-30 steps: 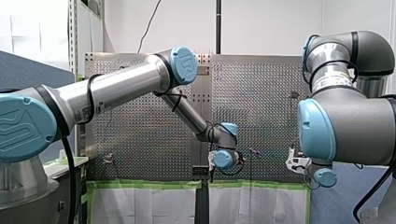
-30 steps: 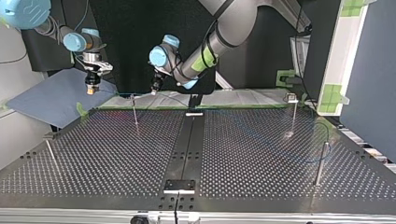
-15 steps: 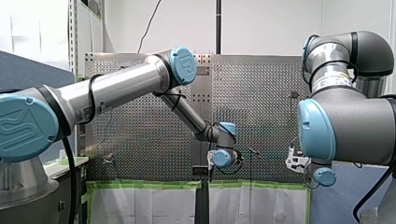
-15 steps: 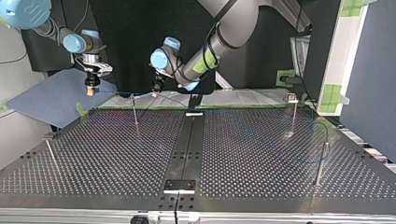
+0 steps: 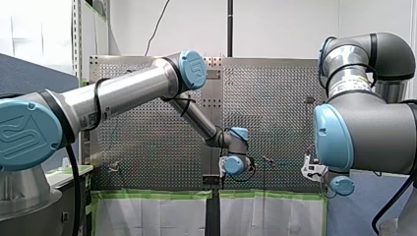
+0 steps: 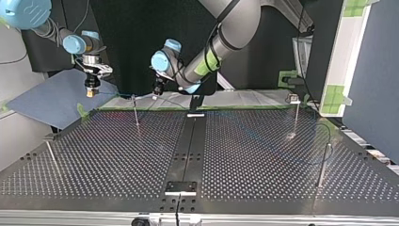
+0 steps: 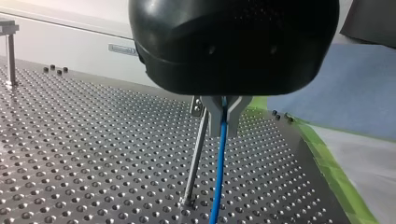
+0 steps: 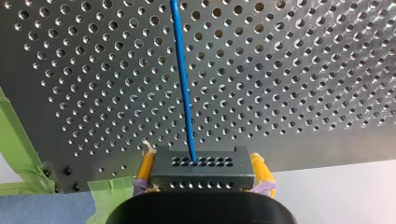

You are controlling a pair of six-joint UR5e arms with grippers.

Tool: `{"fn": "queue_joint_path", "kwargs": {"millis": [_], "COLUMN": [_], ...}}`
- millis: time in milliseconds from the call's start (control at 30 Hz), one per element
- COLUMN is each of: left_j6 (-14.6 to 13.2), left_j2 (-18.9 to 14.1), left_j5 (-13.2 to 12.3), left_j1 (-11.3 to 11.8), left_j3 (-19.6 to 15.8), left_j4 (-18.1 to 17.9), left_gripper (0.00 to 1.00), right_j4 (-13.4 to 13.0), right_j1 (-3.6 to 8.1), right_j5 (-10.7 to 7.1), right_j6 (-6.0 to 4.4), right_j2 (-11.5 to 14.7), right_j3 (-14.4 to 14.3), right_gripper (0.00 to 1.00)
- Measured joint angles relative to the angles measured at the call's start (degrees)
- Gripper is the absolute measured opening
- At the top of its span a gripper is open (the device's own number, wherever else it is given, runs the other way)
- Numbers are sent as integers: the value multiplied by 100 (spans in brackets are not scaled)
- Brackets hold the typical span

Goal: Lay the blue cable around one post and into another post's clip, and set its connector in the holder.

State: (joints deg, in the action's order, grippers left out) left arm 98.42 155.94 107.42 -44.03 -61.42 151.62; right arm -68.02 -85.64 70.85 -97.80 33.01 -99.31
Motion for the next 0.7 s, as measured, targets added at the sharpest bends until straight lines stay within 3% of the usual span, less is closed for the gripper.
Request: {"fn": "queue_joint_path", "kwargs": {"millis": [700], "left_j6": [26], "left_j2": [237], "left_j5": [-9], "left_j1": [61], "left_j3": [509], "left_j4": [296], "left_gripper": [5], "right_j4": [83], "right_j1": [-11], "right_j5": [-1], "right_j6": [2], "right_j2": [-2], "right_j3": [134], "right_gripper": [0]}}
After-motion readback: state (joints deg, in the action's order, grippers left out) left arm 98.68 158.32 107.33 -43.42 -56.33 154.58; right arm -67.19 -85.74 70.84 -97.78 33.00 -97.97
